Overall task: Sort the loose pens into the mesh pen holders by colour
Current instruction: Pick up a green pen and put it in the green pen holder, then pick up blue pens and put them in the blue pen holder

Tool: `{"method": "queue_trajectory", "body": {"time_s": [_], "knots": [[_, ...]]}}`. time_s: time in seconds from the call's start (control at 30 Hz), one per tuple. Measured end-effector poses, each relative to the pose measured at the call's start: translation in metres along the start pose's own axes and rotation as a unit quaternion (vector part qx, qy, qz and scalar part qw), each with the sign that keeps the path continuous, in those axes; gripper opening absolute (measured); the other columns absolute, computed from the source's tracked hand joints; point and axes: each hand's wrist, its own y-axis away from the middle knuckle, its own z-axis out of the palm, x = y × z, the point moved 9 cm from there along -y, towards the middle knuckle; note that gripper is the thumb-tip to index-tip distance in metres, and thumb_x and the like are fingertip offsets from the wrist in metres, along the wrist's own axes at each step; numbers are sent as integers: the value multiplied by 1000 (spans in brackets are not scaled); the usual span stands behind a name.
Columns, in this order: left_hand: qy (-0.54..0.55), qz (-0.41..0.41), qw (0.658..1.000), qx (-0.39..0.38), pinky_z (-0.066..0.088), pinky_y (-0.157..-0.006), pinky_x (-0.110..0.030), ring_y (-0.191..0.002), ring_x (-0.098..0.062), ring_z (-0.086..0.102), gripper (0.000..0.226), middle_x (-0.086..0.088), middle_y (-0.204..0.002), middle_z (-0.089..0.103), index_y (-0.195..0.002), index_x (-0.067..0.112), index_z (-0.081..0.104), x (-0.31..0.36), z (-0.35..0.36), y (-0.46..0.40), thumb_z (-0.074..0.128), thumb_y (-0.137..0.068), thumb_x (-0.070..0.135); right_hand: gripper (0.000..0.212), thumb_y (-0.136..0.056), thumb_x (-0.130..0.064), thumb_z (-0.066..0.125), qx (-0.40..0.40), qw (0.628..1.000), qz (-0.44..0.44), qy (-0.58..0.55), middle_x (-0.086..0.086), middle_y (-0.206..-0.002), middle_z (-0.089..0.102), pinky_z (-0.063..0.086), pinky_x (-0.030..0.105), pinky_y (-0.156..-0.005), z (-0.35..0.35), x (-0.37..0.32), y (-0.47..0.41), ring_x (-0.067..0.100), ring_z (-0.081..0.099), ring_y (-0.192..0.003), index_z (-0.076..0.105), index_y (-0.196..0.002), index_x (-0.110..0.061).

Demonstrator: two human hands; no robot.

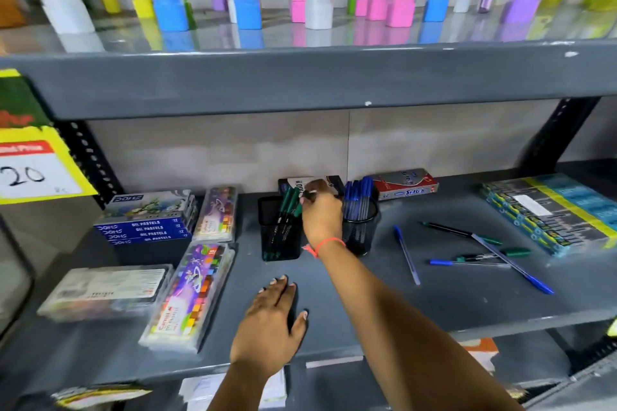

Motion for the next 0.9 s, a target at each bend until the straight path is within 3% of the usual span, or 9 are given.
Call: {"method": "queue_trajectory", "body": {"time_s": [0.07, 0.17, 0.27, 0.4, 0.53, 0.63, 0.77, 0.9], "knots": [[0, 1, 1000, 1, 5, -118, -24, -143, -10, 13, 57, 4, -157, 15, -144, 24, 23, 0, 0, 0, 31, -93, 49, 24, -91, -3, 50, -20, 1000, -6, 22, 23, -104, 70, 54, 35, -78, 6, 5, 1, 37, 66, -96, 62, -112, -8], [3, 1, 1000, 3, 6, -118, -24, -143, -10, 14, 57, 5, -157, 16, -144, 24, 23, 0, 1, 0, 32, -93, 49, 30, -91, -2, 50, 20, 1000, -20, 4, 19, -114, 66, 51, 33, -87, -10, 10, 7, 33, 64, -102, 63, -117, -9], [8, 1, 1000, 1, 6, -117, -24, -143, -10, 15, 57, 5, -157, 17, -143, 25, 25, 1, 2, 0, 33, -93, 49, 25, -90, -3, 51, 117, 993, -14, 15, 20, -110, 61, 50, 37, -82, -51, 31, 18, 37, 61, -97, 66, -110, -8], [12, -3, 1000, -1, 7, -117, -24, -143, -11, 18, 56, 5, -156, 20, -143, 25, 27, 1, 2, 0, 35, -92, 49, 19, -90, -7, 49, 190, 966, 87, 152, 22, -110, 61, 47, 44, -79, -108, 82, 33, 40, 54, -100, 61, -105, -4], [14, -5, 1000, -8, 10, -118, -27, -143, -14, 19, 55, 2, -156, 22, -142, 23, 28, 3, 1, 0, 37, -93, 47, 29, -92, -13, 45, 66, 928, 158, 332, 17, -125, 51, 44, 44, -91, -122, 127, 42, 37, 46, -117, 52, -119, -7], [5, -9, 1000, -19, 10, -119, -29, -143, -15, 17, 56, 1, -156, 21, -142, 22, 27, 3, 2, -1, 36, -93, 47, 33, -93, -14, 45, -24, 909, 165, 381, 13, -131, 48, 45, 43, -96, -116, 146, 50, 34, 44, -124, 49, -126, -10], [6, -15, 1000, -26, 10, -118, -30, -144, -16, 16, 58, -1, -156, 21, -142, 21, 28, 6, 3, -4, 37, -92, 50, 36, -90, -10, 43, -48, 911, 168, 374, 15, -129, 52, 47, 42, -97, -111, 146, 56, 35, 51, -121, 52, -125, -8], [10, -12, 999, -37, 11, -119, -31, -144, -19, 16, 58, -3, -156, 20, -142, 20, 28, 11, 4, -11, 36, -93, 50, 38, -86, -15, 43, -39, 915, 190, 354, 15, -129, 54, 45, 41, -97, -109, 141, 62, 34, 47, -123, 54, -122, -10]]}}
